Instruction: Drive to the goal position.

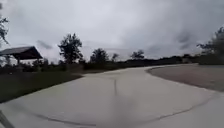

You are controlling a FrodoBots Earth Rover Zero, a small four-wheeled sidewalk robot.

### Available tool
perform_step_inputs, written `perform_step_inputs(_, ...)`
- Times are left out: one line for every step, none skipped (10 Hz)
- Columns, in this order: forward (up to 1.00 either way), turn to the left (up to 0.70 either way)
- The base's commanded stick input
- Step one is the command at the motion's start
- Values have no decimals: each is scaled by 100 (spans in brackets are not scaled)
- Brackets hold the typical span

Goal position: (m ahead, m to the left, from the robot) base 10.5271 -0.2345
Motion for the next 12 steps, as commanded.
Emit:
perform_step_inputs(85, 0)
perform_step_inputs(85, 0)
perform_step_inputs(85, 0)
perform_step_inputs(85, 0)
perform_step_inputs(85, 0)
perform_step_inputs(85, 0)
perform_step_inputs(85, 0)
perform_step_inputs(85, 0)
perform_step_inputs(85, 0)
perform_step_inputs(85, 0)
perform_step_inputs(85, 0)
perform_step_inputs(85, 0)
